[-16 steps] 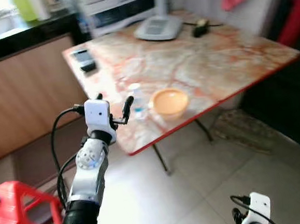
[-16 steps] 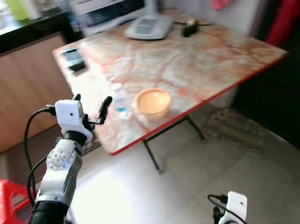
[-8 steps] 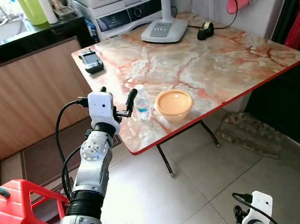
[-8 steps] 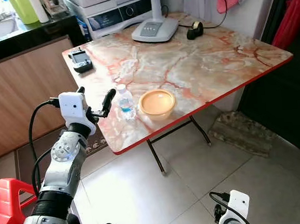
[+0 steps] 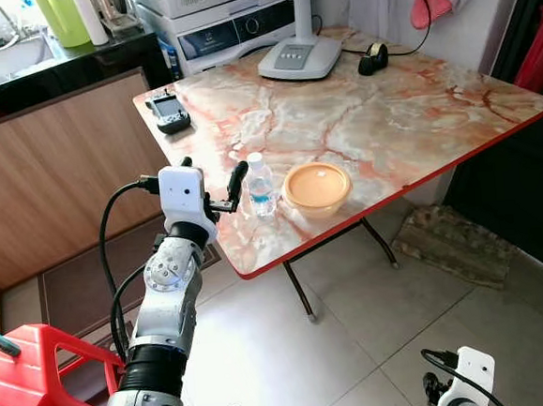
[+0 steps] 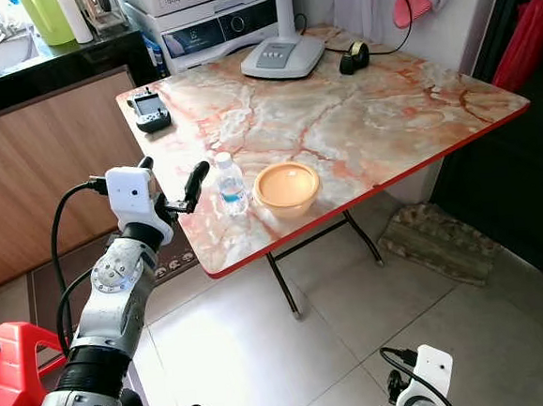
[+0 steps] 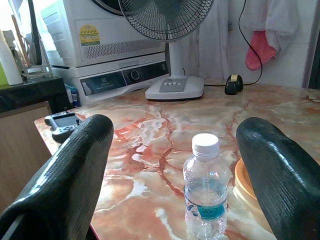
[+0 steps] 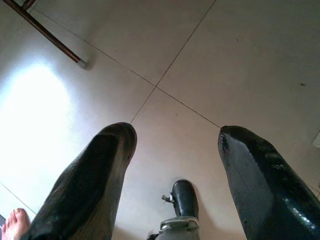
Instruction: Restocking fridge
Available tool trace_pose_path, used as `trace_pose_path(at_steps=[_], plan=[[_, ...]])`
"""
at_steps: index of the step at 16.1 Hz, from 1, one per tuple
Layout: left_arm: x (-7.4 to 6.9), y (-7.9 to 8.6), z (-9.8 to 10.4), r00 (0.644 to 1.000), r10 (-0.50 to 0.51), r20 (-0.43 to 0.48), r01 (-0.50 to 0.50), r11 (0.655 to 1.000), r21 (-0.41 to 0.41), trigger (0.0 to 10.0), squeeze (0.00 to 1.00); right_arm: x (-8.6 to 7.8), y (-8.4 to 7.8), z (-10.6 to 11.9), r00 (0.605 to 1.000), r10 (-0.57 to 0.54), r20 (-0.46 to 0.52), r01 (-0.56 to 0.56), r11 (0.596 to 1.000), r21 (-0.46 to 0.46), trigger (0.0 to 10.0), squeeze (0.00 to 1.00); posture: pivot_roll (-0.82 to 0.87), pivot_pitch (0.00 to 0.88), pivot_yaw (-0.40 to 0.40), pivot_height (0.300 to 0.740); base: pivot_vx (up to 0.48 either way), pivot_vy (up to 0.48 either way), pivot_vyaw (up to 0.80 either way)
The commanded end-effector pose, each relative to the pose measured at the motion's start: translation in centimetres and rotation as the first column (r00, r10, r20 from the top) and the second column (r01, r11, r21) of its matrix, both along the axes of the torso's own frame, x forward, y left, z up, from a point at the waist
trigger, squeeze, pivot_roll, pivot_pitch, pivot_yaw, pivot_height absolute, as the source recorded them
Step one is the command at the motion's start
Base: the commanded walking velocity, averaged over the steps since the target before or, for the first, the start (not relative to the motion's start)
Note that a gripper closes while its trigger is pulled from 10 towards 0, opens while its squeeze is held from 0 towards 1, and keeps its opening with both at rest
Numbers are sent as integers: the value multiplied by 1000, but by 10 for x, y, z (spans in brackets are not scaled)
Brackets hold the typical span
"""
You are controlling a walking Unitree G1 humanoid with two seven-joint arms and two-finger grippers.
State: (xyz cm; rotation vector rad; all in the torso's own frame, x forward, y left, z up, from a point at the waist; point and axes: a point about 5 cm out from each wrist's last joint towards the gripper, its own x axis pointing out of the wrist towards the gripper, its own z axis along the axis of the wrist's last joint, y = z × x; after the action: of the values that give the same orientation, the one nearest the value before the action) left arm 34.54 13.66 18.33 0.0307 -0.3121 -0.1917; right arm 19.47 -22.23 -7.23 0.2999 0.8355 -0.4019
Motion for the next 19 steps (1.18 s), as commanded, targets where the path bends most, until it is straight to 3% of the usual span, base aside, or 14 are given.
trace_pose_path(at_steps=[1, 6, 19], plan=[[0, 1, 4, 1000, 15, 15, -15, 1000, -15, 10000, 0, -4, 3, -3, 1000, 5, -19, -5, 1000, 11, 10000, 0, 108, 0, 64, 740, 0, 0, 0], [2, -3, 5, 1000, -3, 12, 3, 1000, -7, 10000, 0, -2, 0, -1, 999, -36, -7, 36, 999, 9, 10000, 0, 79, 0, 78, 740, 0, 0, 0], [6, -8, 14, 999, -2, 39, 3, 1000, -9, 10000, 0, 3, -1, 1, 1000, -19, -6, 19, 1000, 15, 10000, 0, 110, 0, 63, 740, 259, 0, 0]])
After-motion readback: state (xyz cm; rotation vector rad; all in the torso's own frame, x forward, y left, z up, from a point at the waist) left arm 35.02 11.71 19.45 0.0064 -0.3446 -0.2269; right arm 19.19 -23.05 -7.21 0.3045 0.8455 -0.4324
